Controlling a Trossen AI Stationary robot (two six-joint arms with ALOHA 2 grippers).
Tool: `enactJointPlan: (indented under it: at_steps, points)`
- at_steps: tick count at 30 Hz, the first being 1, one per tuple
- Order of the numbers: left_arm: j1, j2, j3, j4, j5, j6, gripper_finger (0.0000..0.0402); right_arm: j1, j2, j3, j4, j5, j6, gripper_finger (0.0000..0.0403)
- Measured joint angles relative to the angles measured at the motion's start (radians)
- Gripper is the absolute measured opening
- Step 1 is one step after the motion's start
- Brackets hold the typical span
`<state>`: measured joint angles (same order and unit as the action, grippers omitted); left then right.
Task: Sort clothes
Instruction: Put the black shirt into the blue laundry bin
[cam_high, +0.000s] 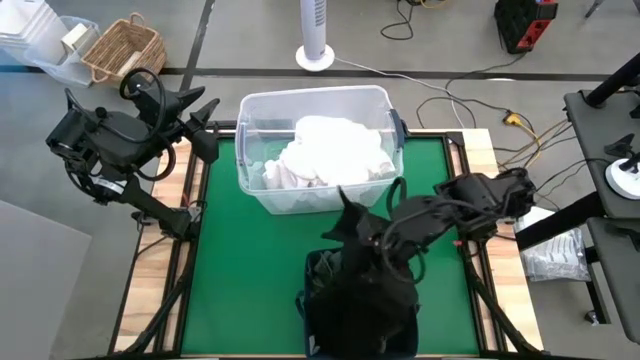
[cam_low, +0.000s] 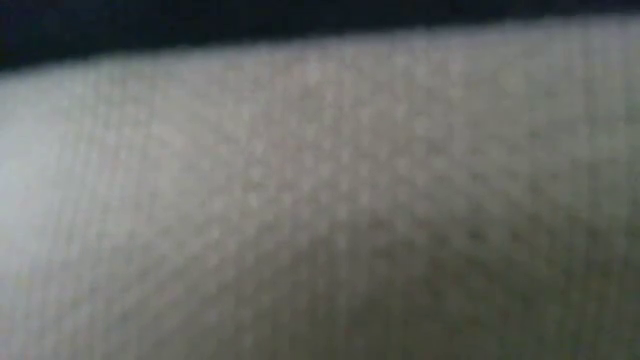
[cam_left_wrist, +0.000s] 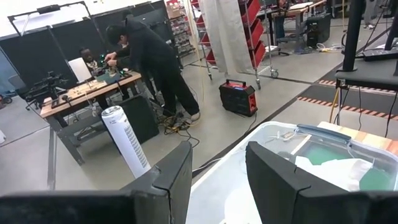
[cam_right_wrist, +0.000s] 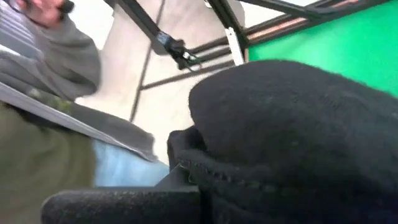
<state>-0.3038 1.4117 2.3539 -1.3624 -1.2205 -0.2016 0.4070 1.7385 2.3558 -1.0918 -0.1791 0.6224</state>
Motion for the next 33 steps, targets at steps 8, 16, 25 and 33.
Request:
enactJointPlan:
  at_steps: [8,16,25,33]
  points:
    - [0.000,0.003,0.000,0.000,0.000,-0.002,0.0130,-0.029,0.057,0.000,-0.062,0.015,-0.215,0.0012]
    - [0.000,0.011,0.000,0.000,0.000,-0.001,0.0130,-0.028,0.137,0.000,-0.033,0.083,-0.370,0.0012]
    - [0.000,0.011,0.000,-0.001,0.000,0.000,0.0130,-0.028,0.222,-0.001,0.122,0.053,-0.476,0.0012]
    - [0.000,0.012,0.000,-0.003,0.001,0.001,0.0130,-0.028,0.238,-0.011,0.187,-0.110,-0.444,0.0012]
